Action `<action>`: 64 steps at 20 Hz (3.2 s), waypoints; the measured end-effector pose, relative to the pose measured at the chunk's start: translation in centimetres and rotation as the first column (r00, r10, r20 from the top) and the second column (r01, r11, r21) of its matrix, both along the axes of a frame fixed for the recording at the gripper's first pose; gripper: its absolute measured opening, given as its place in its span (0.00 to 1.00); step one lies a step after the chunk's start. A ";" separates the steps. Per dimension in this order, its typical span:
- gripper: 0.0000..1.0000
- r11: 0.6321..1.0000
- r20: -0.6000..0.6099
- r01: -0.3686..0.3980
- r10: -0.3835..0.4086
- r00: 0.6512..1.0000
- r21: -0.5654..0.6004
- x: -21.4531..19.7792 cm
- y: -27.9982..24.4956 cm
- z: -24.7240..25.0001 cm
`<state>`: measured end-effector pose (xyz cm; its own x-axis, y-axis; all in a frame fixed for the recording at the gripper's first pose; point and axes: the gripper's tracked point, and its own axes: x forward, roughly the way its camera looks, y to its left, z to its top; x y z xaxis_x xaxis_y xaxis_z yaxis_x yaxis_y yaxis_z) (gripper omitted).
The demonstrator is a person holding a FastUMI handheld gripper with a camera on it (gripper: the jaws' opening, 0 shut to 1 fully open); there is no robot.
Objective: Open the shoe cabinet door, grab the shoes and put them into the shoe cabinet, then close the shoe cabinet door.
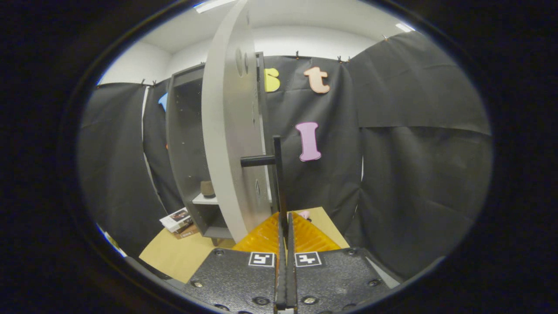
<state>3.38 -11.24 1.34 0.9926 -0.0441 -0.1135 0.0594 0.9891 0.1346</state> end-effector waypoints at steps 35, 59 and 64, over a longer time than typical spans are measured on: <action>0.92 0.971 -0.302 -0.208 0.163 0.939 -0.121 0.2 21.5 -21.7; 0.92 0.965 -0.619 -0.261 0.198 0.760 -0.011 17.7 25.3 -44.2; 0.84 0.973 -0.623 -0.231 0.175 0.762 -0.010 19.4 24.9 -44.4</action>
<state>22.77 13.64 -43.04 0.6981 0.1136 -0.7069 -0.1022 0.9930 0.0586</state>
